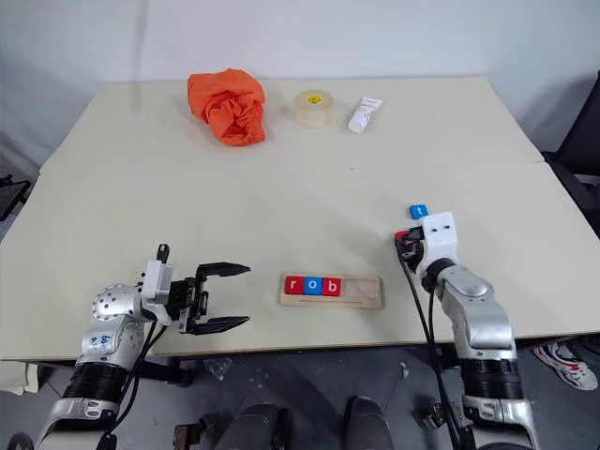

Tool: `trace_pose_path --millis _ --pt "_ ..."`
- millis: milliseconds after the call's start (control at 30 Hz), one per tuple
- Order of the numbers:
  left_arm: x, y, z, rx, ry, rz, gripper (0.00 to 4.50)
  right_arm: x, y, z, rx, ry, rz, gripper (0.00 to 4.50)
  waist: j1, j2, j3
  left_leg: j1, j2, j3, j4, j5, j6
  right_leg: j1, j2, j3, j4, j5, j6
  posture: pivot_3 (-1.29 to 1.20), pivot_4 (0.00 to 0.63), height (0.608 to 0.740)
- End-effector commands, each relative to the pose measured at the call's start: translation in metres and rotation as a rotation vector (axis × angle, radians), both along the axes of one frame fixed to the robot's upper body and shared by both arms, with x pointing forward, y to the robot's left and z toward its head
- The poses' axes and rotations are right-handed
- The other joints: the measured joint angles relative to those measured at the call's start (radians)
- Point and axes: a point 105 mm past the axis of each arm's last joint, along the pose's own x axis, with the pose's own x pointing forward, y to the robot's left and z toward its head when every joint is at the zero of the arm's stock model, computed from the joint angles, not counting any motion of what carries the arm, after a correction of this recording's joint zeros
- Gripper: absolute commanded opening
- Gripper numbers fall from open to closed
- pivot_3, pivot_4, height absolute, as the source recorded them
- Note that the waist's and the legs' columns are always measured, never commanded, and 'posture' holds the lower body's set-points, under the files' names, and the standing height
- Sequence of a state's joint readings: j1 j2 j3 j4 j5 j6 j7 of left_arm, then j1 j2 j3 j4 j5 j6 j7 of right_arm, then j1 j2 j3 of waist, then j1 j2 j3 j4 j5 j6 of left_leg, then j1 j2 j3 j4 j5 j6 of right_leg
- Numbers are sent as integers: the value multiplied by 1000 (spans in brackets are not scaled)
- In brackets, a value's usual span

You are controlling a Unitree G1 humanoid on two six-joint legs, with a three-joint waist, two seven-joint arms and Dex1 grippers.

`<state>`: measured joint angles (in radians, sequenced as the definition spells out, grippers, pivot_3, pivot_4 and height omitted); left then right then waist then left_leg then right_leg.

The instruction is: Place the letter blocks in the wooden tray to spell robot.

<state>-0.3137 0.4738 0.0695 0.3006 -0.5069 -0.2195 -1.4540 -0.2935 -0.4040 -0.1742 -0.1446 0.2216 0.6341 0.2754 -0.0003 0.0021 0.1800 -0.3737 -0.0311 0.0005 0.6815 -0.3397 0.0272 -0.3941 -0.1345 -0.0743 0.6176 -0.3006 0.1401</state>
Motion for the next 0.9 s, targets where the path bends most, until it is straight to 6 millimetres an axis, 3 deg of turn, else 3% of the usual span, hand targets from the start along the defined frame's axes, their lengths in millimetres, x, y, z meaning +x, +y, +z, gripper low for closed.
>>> trace_pose_path --millis 33,100,333,600,633,867,900 --pt "2 1 5 -9 -23 -11 4500 -24 -5 23 -40 -55 -40 1461 0 0 0 0 0 0 0 0 0 0 0 0 0 0 0 0 150 740" --pt "3 -1 5 -10 -20 -23 4500 -43 -3 22 -39 -32 -48 1461 1 0 0 0 0 0 0 0 0 0 0 0 -1 0 0 0 150 740" --pt "4 -3 7 -2 -20 -63 4500 -83 12 5 2 44 -72 1461 1 0 0 0 0 0 0 0 0 0 0 1 -1 0 0 0 150 740" --pt "8 0 10 16 -21 -74 4500 -87 24 -7 67 75 -85 1461 -1 0 0 1 0 1 0 0 1 0 1 2 -1 0 0 0 150 740" --pt "8 -1 10 16 -22 -74 4500 -87 24 -7 70 76 -83 2183 -1 0 0 1 0 1 0 0 1 0 1 2 -1 0 0 0 150 740" --pt "7 0 11 18 -23 -71 4500 -85 22 -1 55 60 -36 4436 0 0 0 0 0 1 0 -1 1 0 1 2 -1 0 0 0 150 740" --pt "7 -1 11 18 -23 -70 4500 -85 22 2 42 55 -10 4436 0 0 0 0 0 1 0 -1 1 0 1 2 -1 0 0 0 150 740"
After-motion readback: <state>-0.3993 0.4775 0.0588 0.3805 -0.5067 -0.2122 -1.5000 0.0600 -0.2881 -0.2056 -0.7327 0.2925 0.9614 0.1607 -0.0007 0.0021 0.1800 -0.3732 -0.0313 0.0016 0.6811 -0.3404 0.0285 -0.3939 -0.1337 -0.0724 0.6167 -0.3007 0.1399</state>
